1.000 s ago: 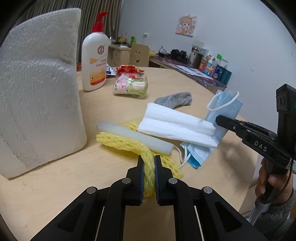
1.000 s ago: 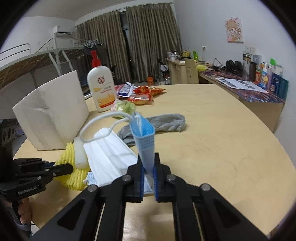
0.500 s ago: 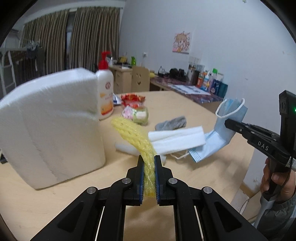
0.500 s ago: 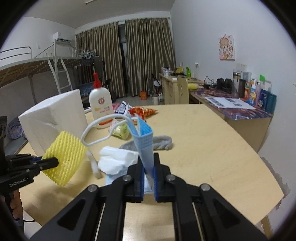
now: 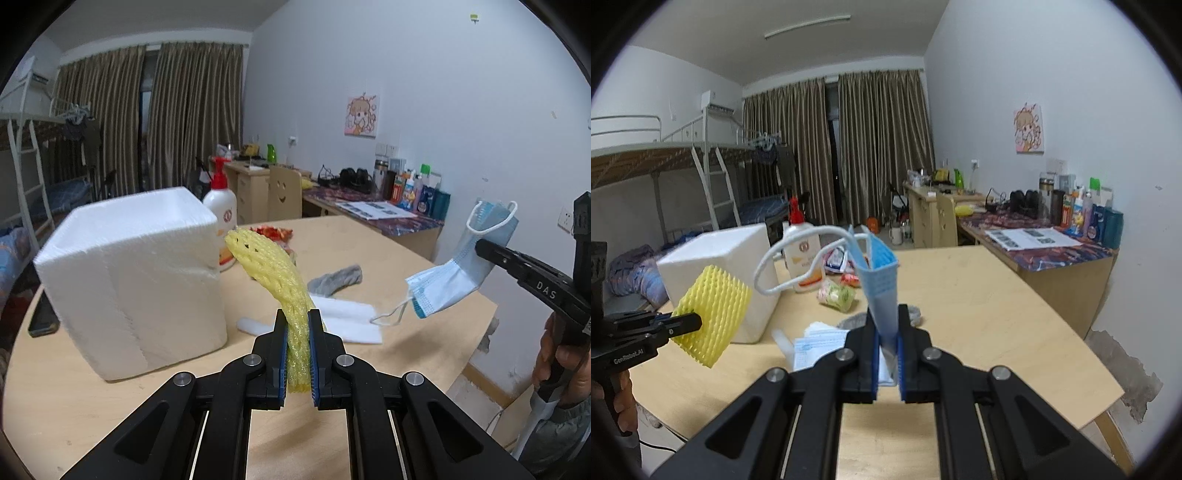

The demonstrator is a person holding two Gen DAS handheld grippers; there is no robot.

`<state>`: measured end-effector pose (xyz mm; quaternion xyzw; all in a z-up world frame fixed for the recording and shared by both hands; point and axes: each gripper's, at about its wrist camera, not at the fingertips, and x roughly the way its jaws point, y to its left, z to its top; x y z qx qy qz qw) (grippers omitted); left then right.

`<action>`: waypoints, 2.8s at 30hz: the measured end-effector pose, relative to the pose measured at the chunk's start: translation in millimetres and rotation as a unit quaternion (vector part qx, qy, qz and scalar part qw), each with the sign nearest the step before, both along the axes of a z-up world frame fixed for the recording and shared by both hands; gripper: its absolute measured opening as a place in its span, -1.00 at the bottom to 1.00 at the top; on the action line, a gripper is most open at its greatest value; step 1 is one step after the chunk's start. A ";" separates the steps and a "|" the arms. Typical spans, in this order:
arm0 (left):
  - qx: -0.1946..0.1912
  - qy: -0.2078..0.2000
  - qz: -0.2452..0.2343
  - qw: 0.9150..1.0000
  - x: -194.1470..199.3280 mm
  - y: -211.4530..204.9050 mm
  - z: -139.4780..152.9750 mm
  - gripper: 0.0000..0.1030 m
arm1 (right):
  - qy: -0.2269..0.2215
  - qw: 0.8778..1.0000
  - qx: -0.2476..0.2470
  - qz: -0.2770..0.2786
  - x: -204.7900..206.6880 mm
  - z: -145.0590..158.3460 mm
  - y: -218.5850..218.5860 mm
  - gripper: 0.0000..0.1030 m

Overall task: Organize soft objects
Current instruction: 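Lift the yellow net with the left tool while the right tool lifts the blue mask, then carry the yellow net and blue mask over the white foam box with both tools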

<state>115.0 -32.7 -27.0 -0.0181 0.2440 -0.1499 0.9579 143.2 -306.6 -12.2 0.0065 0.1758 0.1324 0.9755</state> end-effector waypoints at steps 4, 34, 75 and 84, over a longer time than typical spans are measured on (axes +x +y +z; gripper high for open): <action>0.003 -0.017 0.004 1.000 -13.5 0.3 11.0 -0.81 | -0.015 1.000 0.003 0.003 -9.4 7.8 0.0 -0.80; 0.043 -0.108 0.090 0.989 -99.6 24.4 59.4 -0.81 | -0.066 0.992 0.022 0.105 -37.5 28.7 41.3 -0.80; 0.025 -0.097 0.162 0.982 -48.3 98.6 95.2 -0.81 | -0.070 0.973 0.010 0.220 36.4 67.1 152.4 -0.80; 0.023 -0.092 0.159 0.983 -21.3 114.2 97.8 -0.81 | -0.071 0.972 0.005 0.226 54.1 73.1 167.0 -0.80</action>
